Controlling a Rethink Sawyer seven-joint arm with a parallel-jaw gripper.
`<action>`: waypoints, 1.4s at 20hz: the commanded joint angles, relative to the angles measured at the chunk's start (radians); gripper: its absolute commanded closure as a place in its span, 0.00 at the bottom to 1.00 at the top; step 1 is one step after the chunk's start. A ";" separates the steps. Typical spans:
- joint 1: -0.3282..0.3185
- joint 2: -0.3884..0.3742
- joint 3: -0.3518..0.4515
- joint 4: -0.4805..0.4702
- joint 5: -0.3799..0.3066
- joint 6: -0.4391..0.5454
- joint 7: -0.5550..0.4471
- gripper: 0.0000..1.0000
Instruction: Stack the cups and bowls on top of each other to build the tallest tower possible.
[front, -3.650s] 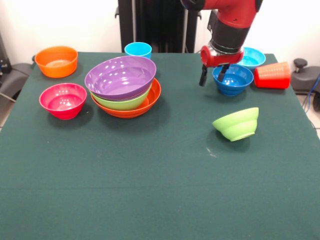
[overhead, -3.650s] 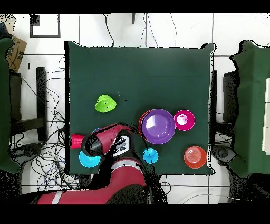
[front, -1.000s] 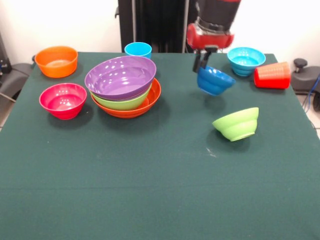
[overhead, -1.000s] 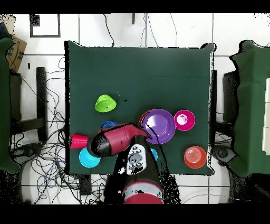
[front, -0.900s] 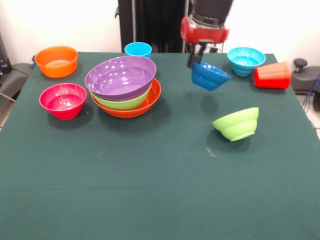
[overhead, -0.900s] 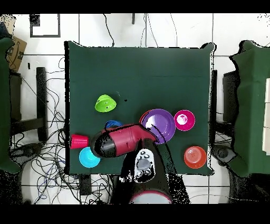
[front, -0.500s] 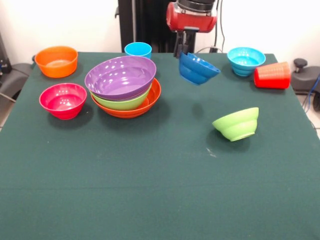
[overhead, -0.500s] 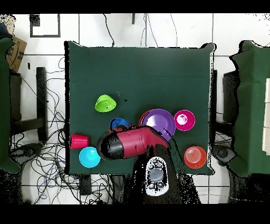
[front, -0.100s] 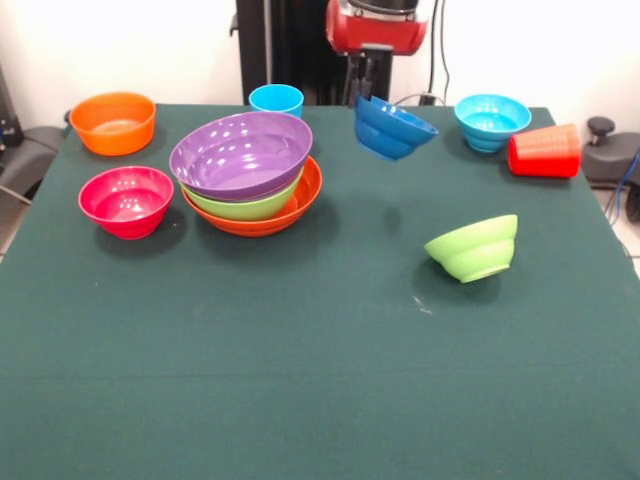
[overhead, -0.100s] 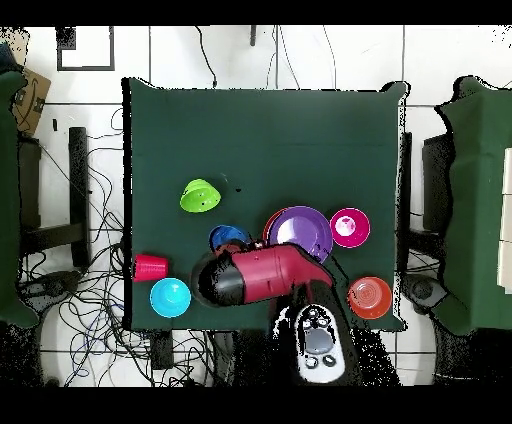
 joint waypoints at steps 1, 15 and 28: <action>-0.179 -0.207 0.266 0.184 0.115 0.129 -0.208 1.00; -0.403 -0.403 0.473 0.200 0.279 0.296 -0.316 1.00; -0.668 -0.347 0.636 0.122 0.206 0.406 -0.439 1.00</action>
